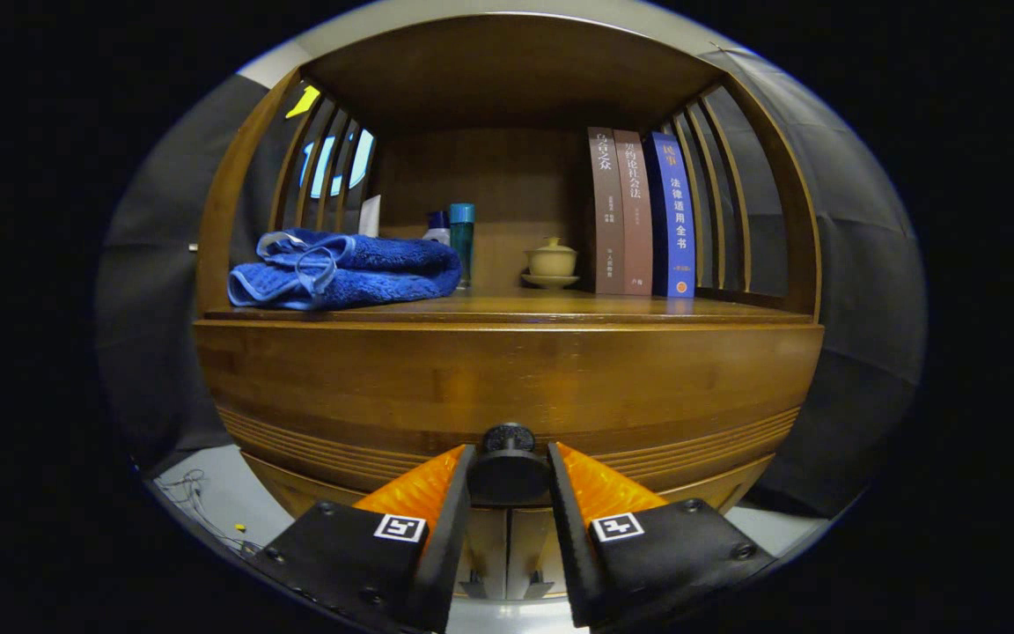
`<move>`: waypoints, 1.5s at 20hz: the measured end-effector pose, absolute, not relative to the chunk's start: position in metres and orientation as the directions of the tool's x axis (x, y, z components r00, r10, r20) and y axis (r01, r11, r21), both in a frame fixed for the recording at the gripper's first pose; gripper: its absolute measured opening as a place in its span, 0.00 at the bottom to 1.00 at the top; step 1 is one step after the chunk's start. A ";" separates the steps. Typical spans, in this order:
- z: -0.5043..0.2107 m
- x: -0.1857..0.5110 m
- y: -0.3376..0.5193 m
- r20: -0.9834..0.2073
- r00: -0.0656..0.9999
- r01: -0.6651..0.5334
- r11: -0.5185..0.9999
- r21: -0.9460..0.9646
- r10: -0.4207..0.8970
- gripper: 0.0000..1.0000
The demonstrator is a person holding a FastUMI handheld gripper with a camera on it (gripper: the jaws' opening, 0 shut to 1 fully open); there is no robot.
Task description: Pull open the drawer, take out the items inside it, and place them on the countertop above the cabinet.
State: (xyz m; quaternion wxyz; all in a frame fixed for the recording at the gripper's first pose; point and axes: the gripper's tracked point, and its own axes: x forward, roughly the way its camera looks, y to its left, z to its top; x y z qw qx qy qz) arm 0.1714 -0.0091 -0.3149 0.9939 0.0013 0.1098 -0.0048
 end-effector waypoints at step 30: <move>-0.306 0.009 -0.017 -0.254 0.967 -0.002 1.000 0.030 0.009 0.33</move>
